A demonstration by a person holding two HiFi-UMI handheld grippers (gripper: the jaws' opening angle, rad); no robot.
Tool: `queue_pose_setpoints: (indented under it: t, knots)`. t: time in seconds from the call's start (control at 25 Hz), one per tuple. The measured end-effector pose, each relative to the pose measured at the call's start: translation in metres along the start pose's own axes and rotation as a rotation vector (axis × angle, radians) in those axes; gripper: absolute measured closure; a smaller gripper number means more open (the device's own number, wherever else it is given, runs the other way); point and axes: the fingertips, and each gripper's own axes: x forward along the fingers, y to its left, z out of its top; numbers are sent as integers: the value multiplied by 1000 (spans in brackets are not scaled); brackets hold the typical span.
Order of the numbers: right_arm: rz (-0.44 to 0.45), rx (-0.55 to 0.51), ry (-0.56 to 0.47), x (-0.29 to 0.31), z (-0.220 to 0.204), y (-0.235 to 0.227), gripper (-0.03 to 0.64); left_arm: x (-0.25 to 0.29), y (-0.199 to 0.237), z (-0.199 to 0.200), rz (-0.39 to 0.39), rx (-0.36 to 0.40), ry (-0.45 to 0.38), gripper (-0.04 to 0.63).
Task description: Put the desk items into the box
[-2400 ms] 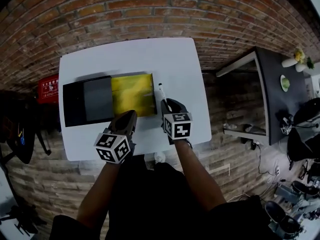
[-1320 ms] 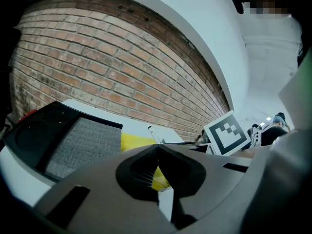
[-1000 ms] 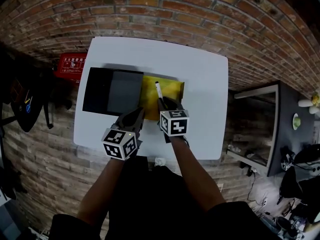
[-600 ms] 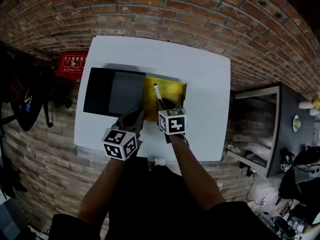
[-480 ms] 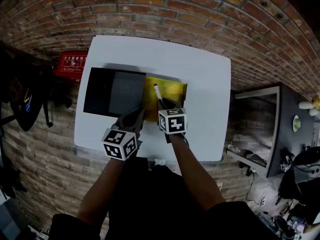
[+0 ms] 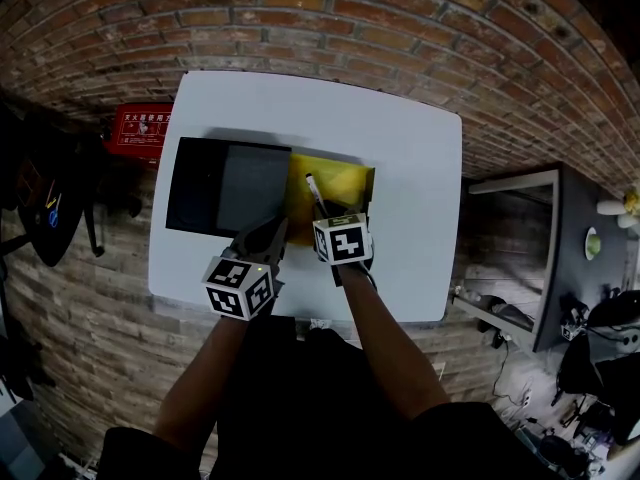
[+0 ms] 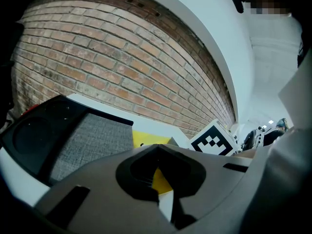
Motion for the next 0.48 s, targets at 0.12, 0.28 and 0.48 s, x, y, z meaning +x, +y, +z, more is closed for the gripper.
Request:
queue_pose_setpoints:
  t: [0.12, 0.28, 0.48]
  knots:
    - [-1, 1, 8, 1, -1, 0, 540, 1, 0, 1, -4, 1, 2, 582]
    - [-5, 8, 19, 2, -2, -2, 540, 2, -1, 0, -5, 2, 6, 583]
    - [-12, 4, 3, 0, -1, -3, 536, -1, -2, 0, 0, 2, 4, 583]
